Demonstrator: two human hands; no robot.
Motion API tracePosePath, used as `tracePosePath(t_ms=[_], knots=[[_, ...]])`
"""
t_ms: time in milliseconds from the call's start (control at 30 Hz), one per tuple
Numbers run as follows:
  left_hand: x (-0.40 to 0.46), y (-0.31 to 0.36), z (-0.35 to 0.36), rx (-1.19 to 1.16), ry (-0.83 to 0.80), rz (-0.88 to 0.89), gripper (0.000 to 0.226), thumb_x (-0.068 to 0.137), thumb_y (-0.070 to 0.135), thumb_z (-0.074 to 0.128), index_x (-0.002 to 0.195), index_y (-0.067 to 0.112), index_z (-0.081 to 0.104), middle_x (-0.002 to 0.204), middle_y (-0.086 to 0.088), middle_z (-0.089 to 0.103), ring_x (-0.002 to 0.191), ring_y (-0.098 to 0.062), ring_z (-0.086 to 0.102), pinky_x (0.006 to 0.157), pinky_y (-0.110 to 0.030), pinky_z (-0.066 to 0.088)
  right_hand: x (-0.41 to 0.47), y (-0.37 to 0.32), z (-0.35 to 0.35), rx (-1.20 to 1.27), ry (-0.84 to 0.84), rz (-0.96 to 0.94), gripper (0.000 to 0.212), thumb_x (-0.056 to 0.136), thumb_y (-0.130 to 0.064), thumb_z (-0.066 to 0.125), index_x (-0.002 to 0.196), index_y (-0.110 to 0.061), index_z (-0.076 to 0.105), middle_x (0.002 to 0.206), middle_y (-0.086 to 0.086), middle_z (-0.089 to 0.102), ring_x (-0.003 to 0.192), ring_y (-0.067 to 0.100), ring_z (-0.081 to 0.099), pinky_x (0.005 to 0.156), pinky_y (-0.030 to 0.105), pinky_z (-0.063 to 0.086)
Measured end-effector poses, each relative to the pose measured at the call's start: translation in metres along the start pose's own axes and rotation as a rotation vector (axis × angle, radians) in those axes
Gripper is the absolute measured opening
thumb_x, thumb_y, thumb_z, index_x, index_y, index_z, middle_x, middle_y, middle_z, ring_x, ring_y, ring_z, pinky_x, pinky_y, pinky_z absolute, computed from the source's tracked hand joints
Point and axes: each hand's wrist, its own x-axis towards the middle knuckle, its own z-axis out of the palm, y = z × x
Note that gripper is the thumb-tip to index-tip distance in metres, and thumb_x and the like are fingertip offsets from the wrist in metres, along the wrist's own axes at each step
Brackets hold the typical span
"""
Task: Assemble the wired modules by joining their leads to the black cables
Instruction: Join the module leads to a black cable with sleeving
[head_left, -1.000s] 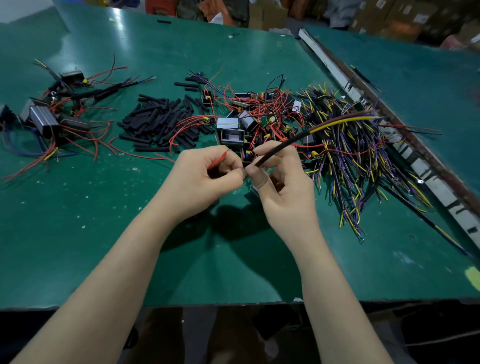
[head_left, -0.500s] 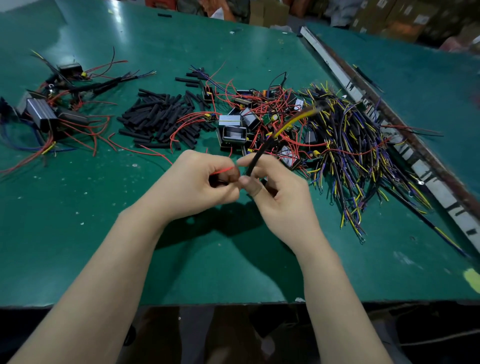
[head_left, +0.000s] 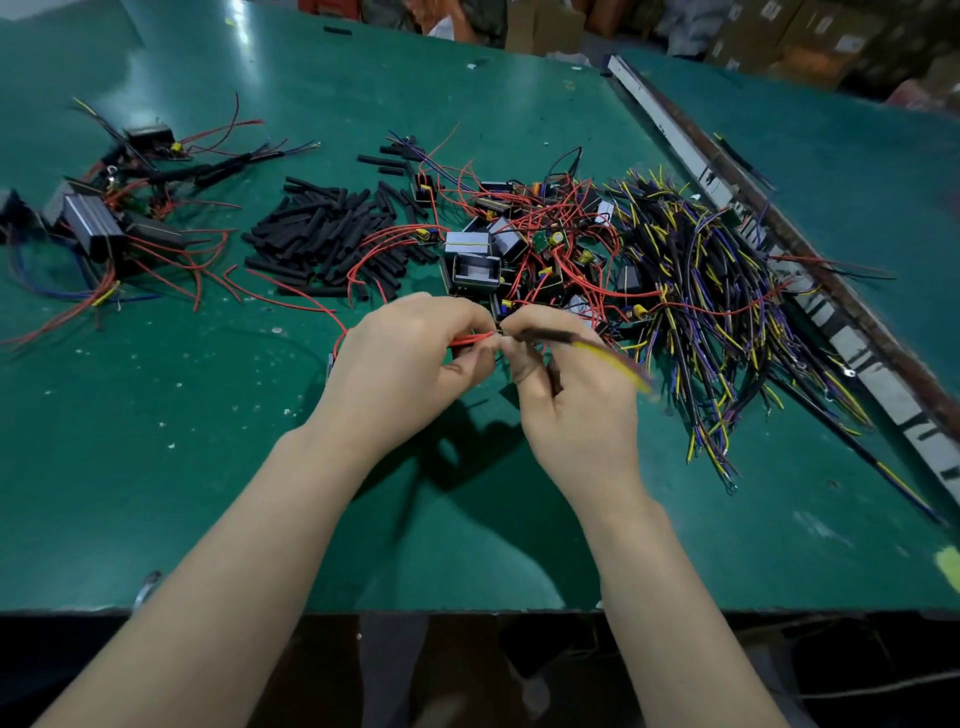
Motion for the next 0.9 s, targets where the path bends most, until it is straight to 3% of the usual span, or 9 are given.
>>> tracePosePath(t_ms=[33, 67, 333, 500, 600, 700, 800, 900], knots=[[0.000, 0.000, 0.000, -0.012, -0.001, -0.012, 0.022, 0.080, 0.028, 0.058, 0.090, 0.014, 0.071, 0.077, -0.002, 0.066, 0.078, -0.028, 0.060, 0.067, -0.041, 0.051, 0.001, 0.001, 0.000, -0.017, 0.010, -0.002, 0.011, 0.090, -0.001, 0.061, 0.098, -0.005, 0.068, 0.094, 0.000, 0.066, 0.077, -0.002, 0.049, 0.076, 0.010, 0.041], [0.000, 0.000, 0.001, -0.021, -0.002, -0.023, 0.023, 0.081, 0.029, 0.058, 0.091, 0.014, 0.071, 0.079, -0.001, 0.067, 0.080, -0.027, 0.061, 0.069, -0.042, 0.051, 0.001, 0.002, 0.000, -0.029, 0.012, 0.001, 0.010, 0.091, -0.003, 0.061, 0.098, -0.005, 0.067, 0.094, -0.003, 0.065, 0.076, -0.006, 0.044, 0.074, 0.004, 0.035], [0.001, 0.000, 0.006, -0.001, -0.002, -0.120, 0.027, 0.083, 0.036, 0.054, 0.092, 0.016, 0.070, 0.086, 0.000, 0.070, 0.085, -0.027, 0.062, 0.073, -0.040, 0.050, -0.003, 0.000, 0.005, 0.049, 0.035, 0.058, 0.012, 0.089, -0.008, 0.062, 0.095, -0.016, 0.069, 0.089, -0.007, 0.067, 0.079, 0.016, 0.062, 0.070, 0.039, 0.052], [-0.001, 0.005, 0.013, 0.056, 0.109, -0.185, 0.015, 0.088, 0.032, 0.056, 0.090, 0.019, 0.064, 0.088, 0.002, 0.066, 0.086, -0.023, 0.057, 0.066, -0.034, 0.043, -0.002, -0.007, 0.009, -0.166, 0.097, 0.045, 0.009, 0.093, -0.018, 0.059, 0.096, -0.018, 0.068, 0.088, -0.009, 0.067, 0.081, 0.016, 0.057, 0.070, 0.026, 0.042], [-0.003, 0.011, 0.017, 0.081, 0.132, -0.175, 0.011, 0.090, 0.027, 0.057, 0.091, 0.017, 0.061, 0.090, 0.000, 0.064, 0.088, -0.024, 0.055, 0.067, -0.036, 0.042, 0.000, -0.013, 0.014, -0.206, 0.122, 0.087, 0.009, 0.093, -0.020, 0.057, 0.097, -0.015, 0.064, 0.088, -0.005, 0.066, 0.081, 0.023, 0.059, 0.065, 0.033, 0.042], [-0.004, 0.014, 0.019, 0.017, 0.170, -0.176, 0.011, 0.092, 0.023, 0.056, 0.091, 0.014, 0.061, 0.088, 0.001, 0.064, 0.084, -0.021, 0.055, 0.067, -0.037, 0.042, 0.001, -0.013, 0.016, -0.036, 0.095, 0.165, 0.007, 0.093, -0.020, 0.055, 0.098, -0.016, 0.054, 0.086, 0.002, 0.064, 0.067, 0.029, 0.054, 0.059, 0.040, 0.043], [-0.003, 0.015, 0.016, -0.203, 0.199, -0.186, 0.015, 0.092, 0.022, 0.056, 0.087, 0.009, 0.062, 0.075, 0.003, 0.060, 0.066, -0.013, 0.047, 0.064, -0.033, 0.041, 0.004, -0.014, 0.014, 0.236, 0.101, 0.170, 0.014, 0.092, -0.010, 0.055, 0.098, -0.018, 0.045, 0.089, 0.006, 0.060, 0.069, 0.023, 0.055, 0.063, 0.046, 0.047], [-0.002, 0.016, 0.012, -0.448, 0.195, -0.269, 0.012, 0.091, 0.023, 0.057, 0.084, 0.015, 0.062, 0.071, 0.002, 0.062, 0.065, -0.018, 0.053, 0.064, -0.030, 0.044, 0.007, -0.015, 0.015, 0.482, 0.124, 0.255, 0.021, 0.091, -0.010, 0.055, 0.093, -0.028, 0.043, 0.085, -0.005, 0.058, 0.066, 0.013, 0.054, 0.061, 0.035, 0.045]])
